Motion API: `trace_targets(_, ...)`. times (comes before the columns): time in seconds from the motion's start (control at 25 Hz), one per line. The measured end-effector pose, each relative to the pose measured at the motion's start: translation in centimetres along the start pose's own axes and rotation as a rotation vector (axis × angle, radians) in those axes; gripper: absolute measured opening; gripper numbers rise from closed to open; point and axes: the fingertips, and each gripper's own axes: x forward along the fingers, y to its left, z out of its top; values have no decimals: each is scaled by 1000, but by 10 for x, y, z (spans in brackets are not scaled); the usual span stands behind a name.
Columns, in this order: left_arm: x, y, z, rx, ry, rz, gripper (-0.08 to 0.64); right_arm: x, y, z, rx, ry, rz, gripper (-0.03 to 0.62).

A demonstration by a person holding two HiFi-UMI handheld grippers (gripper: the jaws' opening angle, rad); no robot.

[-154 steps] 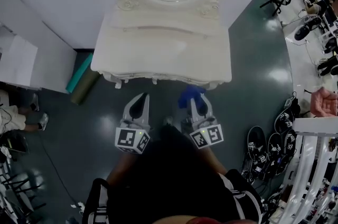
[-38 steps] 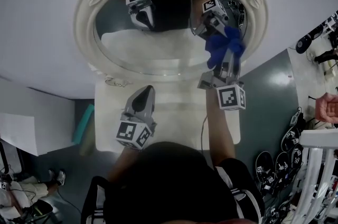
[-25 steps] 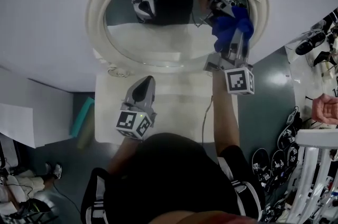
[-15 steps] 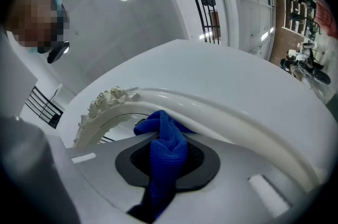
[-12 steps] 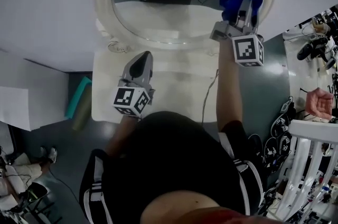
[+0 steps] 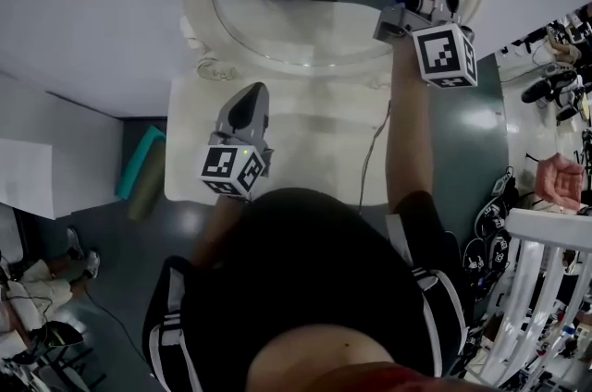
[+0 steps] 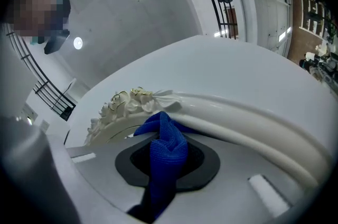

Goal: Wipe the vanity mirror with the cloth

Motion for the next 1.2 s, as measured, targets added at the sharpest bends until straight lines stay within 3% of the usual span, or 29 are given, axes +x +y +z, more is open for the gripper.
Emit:
trace_targets(0.24, -31, 6, 11, 2, -15, 28, 8, 5, 35, 12, -20, -6, 31, 44)
trace_targets(0.56, -52, 17, 16, 3, -20, 60, 9, 35, 107, 6, -142, 61, 171, 44)
trace_targets(1.2, -85, 44, 12, -22, -25, 147, 8, 43, 203, -59, -366, 174, 352, 44)
